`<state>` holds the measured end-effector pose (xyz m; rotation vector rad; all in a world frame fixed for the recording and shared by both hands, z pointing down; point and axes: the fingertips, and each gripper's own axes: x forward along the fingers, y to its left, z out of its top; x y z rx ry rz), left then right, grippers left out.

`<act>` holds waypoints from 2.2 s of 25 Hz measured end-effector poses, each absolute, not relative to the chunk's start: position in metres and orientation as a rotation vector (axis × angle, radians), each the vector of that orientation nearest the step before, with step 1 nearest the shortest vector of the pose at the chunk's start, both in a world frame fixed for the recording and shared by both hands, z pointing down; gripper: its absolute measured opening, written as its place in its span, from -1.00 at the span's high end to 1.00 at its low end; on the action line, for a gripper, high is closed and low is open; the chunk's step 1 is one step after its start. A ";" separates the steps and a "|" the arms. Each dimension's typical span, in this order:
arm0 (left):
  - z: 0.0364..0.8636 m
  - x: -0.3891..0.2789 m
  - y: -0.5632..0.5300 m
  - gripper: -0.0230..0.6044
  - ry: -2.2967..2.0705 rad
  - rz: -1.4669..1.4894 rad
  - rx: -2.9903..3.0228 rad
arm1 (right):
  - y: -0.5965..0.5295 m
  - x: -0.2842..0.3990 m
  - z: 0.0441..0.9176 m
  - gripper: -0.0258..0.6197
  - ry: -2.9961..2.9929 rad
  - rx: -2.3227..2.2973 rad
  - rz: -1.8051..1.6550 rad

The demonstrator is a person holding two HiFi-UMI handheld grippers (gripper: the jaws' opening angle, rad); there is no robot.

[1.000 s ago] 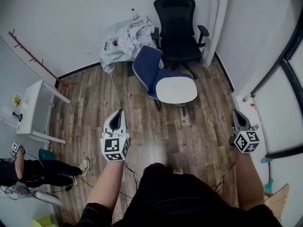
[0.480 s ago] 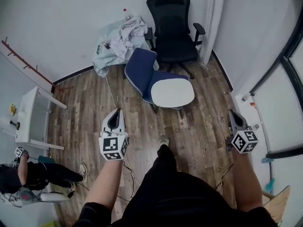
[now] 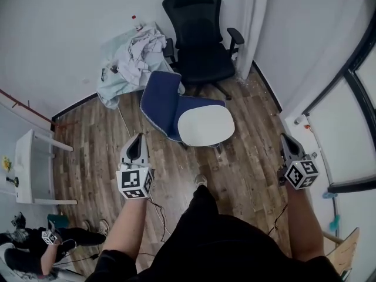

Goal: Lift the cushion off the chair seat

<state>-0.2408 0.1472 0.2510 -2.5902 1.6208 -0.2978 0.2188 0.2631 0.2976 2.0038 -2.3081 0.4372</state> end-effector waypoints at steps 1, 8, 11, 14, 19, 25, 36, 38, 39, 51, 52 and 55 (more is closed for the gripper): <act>0.250 -0.239 0.135 0.91 1.606 -0.300 -2.592 | 0.252 0.218 0.297 0.88 -2.303 2.006 0.443; 0.253 -0.235 0.040 0.91 1.569 -0.286 -2.632 | 0.164 0.206 0.292 0.88 -2.293 1.998 0.451; 0.257 -0.236 0.002 0.91 1.534 -0.289 -2.644 | 0.127 0.192 0.298 0.88 -2.299 1.975 0.461; 0.260 -0.234 -0.035 0.91 1.534 -0.277 -2.655 | 0.089 0.190 0.304 0.88 -2.279 1.972 0.466; 0.275 -0.223 -0.084 0.91 1.518 -0.284 -2.704 | 0.033 0.192 0.302 0.88 -2.283 1.957 0.458; 0.273 -0.198 -0.128 0.91 1.484 -0.268 -2.730 | -0.018 0.197 0.282 0.88 -2.297 1.936 0.369; 0.296 -0.167 -0.151 0.91 1.613 -0.320 -2.687 | -0.090 0.210 0.313 0.88 -2.413 1.823 0.338; 0.306 -0.164 -0.152 0.91 1.648 -0.338 -2.682 | -0.097 0.213 0.331 0.88 -2.415 1.798 0.349; 0.312 -0.163 -0.152 0.91 1.667 -0.348 -2.683 | -0.099 0.215 0.340 0.88 -2.404 1.792 0.358; 0.384 -0.125 -0.145 0.91 1.584 -0.429 -2.777 | -0.109 0.215 0.419 0.88 -2.362 1.782 0.449; 0.391 -0.120 -0.145 0.91 1.580 -0.443 -2.778 | -0.111 0.215 0.425 0.88 -2.364 1.781 0.458; 0.412 -0.111 -0.142 0.91 1.582 -0.470 -2.787 | -0.114 0.213 0.444 0.88 -2.369 1.747 0.491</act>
